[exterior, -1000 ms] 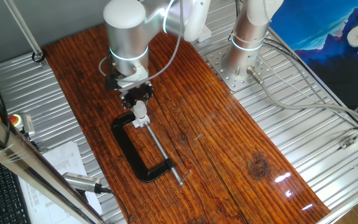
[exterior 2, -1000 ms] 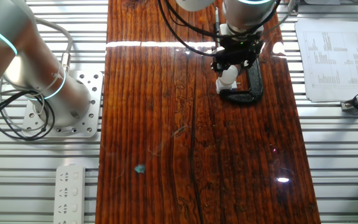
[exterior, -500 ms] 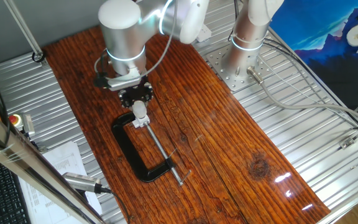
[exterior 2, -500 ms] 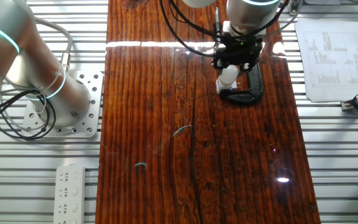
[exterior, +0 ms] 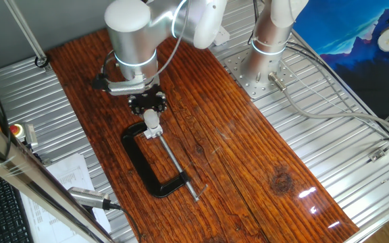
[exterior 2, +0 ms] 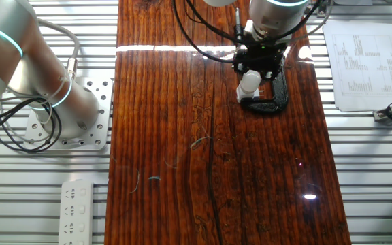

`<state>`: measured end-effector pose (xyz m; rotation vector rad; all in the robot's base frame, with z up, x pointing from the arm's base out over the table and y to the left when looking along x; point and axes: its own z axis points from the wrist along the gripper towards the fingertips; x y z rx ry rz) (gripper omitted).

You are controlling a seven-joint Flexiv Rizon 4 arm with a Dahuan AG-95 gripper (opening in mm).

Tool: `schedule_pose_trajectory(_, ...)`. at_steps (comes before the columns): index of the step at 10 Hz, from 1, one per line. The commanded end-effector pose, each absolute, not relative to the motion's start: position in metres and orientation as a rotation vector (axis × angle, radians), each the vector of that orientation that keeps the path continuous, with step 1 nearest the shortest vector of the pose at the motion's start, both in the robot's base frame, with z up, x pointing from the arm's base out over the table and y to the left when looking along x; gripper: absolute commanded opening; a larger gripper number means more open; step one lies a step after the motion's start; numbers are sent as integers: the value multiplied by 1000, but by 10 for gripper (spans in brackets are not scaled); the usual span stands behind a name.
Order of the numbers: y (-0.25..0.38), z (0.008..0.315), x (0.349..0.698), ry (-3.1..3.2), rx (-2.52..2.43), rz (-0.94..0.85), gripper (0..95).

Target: Install the light bulb by rotating it

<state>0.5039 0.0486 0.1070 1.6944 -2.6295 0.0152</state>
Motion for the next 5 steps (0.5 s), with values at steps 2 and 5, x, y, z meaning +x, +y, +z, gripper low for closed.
schedule_pose_trajectory(2, 47, 107, 504, -2802, 1378, -10, 0)
schedule_pose_trajectory(5, 47, 108, 504, -2912, 1083, -62, 0)
